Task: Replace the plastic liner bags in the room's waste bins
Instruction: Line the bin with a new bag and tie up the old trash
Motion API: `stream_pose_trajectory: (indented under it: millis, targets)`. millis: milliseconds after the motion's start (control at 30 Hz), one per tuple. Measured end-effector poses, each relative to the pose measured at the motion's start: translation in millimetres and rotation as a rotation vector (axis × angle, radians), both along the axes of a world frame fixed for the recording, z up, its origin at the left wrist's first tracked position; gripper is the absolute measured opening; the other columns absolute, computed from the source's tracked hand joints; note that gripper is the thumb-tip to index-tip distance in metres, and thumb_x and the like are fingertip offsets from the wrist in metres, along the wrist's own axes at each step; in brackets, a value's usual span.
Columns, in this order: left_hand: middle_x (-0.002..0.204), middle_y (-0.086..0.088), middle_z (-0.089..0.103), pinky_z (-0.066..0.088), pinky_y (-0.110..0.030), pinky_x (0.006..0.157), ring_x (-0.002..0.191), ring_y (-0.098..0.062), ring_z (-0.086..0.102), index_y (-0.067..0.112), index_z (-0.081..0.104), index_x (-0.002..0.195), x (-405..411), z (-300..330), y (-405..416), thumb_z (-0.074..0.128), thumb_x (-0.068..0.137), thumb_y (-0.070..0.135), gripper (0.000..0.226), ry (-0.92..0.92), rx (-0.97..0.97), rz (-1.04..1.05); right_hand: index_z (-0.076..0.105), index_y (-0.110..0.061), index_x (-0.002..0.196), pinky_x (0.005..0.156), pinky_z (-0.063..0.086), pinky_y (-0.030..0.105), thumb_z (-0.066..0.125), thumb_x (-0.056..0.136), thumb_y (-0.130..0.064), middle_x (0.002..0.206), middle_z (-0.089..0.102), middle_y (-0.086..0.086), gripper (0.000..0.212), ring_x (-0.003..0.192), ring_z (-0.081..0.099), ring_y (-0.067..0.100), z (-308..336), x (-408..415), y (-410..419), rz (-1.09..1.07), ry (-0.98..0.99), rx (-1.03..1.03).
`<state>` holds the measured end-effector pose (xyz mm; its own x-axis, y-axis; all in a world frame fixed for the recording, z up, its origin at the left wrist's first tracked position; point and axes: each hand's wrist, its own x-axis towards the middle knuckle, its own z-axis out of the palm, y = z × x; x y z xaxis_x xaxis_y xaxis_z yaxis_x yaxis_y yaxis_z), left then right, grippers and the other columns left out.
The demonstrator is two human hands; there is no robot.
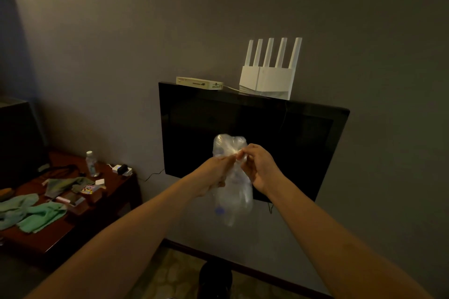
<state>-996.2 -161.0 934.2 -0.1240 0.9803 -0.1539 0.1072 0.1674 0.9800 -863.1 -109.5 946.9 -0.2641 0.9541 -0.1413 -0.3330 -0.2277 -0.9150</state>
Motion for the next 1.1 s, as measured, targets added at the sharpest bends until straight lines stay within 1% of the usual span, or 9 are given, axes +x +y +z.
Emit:
stream_pose_trajectory:
  millis: [100, 233, 400, 500, 633, 700, 767, 933, 1100]
  targets:
    - [0.077, -0.001, 0.069, 0.056, -0.034, 0.077, 0.069, -0.01, 0.064, 0.018, 0.073, 0.099, 1.2, 1.5, -4.4, 0.066, 0.077, 0.07, 0.057, -0.059, 0.021, -0.035, 0.055, -0.015, 0.091, 0.06, 0.057, 0.024, 0.058, 0.095, -0.008, 0.072, 0.065, 0.007, 0.008, 0.064, 0.065, 0.012, -3.4, -3.0, 0.6, -0.014, 0.118, -0.01]
    - [0.093, -0.003, 0.07, 0.057, -0.037, 0.084, 0.081, -0.016, 0.063, 0.032, 0.073, 0.103, -0.6, 4.2, -9.9, 0.052, 0.101, 0.04, 0.023, 0.019, 0.049, -0.078, 0.056, -0.016, 0.081, 0.058, 0.053, 0.017, 0.059, 0.097, -0.01, 0.068, 0.064, 0.004, 0.017, 0.059, 0.061, 0.009, 1.6, -1.0, -5.1, 0.012, 0.275, -0.118]
    - [0.083, 0.0, 0.072, 0.052, -0.031, 0.078, 0.07, -0.007, 0.066, 0.014, 0.071, 0.112, 3.4, 7.6, -10.4, 0.047, 0.103, 0.046, 0.041, -0.215, 0.064, -0.081, 0.06, -0.016, 0.11, 0.037, 0.036, 0.011, 0.058, 0.098, -0.012, 0.079, 0.069, 0.004, 0.012, 0.059, 0.059, 0.006, 11.9, -4.2, -18.1, 0.033, 0.355, -0.148]
    - [0.092, -0.002, 0.075, 0.057, -0.031, 0.082, 0.079, -0.011, 0.07, 0.016, 0.069, 0.116, 4.9, 9.9, -8.8, 0.048, 0.103, 0.045, 0.038, -0.213, 0.066, -0.09, 0.061, -0.016, 0.107, 0.036, 0.033, 0.012, 0.055, 0.1, -0.012, 0.078, 0.067, 0.002, 0.01, 0.058, 0.057, 0.005, 12.6, -1.9, -18.0, 0.05, 0.358, -0.09]
    - [0.072, 0.001, 0.069, 0.048, -0.019, 0.051, 0.056, -0.007, 0.059, 0.017, 0.065, 0.111, 5.2, 24.6, -13.5, 0.051, 0.102, 0.044, 0.031, -0.253, -0.018, -0.082, 0.055, -0.019, 0.095, 0.034, 0.029, 0.012, 0.046, 0.103, -0.012, 0.074, 0.058, 0.001, 0.014, 0.057, 0.05, 0.005, 15.3, 6.2, -10.7, 0.126, 0.362, -0.056]
    - [0.067, 0.002, 0.056, 0.029, -0.015, 0.041, 0.05, -0.005, 0.04, 0.015, 0.063, 0.111, -2.7, 24.9, -9.0, 0.053, 0.101, 0.044, 0.032, -0.176, -0.065, -0.102, 0.052, -0.02, 0.093, 0.033, 0.024, 0.013, 0.041, 0.104, -0.011, 0.073, 0.053, -0.001, 0.018, 0.056, 0.045, 0.004, 16.6, 11.8, -6.7, 0.203, 0.332, -0.045]
    - [0.071, 0.001, 0.055, 0.024, -0.016, 0.04, 0.05, -0.005, 0.035, 0.012, 0.065, 0.115, -12.1, 24.2, -4.6, 0.059, 0.099, 0.039, 0.031, -0.079, -0.111, -0.121, 0.052, -0.02, 0.094, 0.035, 0.022, 0.014, 0.04, 0.103, -0.01, 0.074, 0.053, -0.001, 0.018, 0.056, 0.042, 0.004, 16.9, 17.9, -3.6, 0.253, 0.182, -0.004]
    - [0.093, -0.001, 0.063, 0.053, -0.033, 0.071, 0.076, -0.014, 0.06, 0.013, 0.066, 0.113, -26.1, 38.9, -2.2, 0.068, 0.091, 0.035, 0.031, 0.41, -0.014, -0.038, 0.062, -0.019, 0.094, 0.048, 0.037, 0.02, 0.048, 0.097, -0.007, 0.081, 0.06, 0.002, 0.018, 0.062, 0.051, 0.009, 22.8, 18.2, -7.3, 0.274, -0.205, 0.173]
    - [0.093, 0.003, 0.061, 0.048, -0.025, 0.068, 0.082, -0.012, 0.06, 0.026, 0.056, 0.103, -25.1, 62.6, -10.0, 0.06, 0.095, 0.037, 0.014, 0.862, 0.324, -0.056, 0.062, -0.015, 0.113, 0.08, 0.058, 0.04, 0.066, 0.087, 0.0, 0.096, 0.066, 0.013, 0.029, 0.089, 0.068, 0.025, 33.2, 10.4, -19.0, 0.306, -0.518, 0.421]
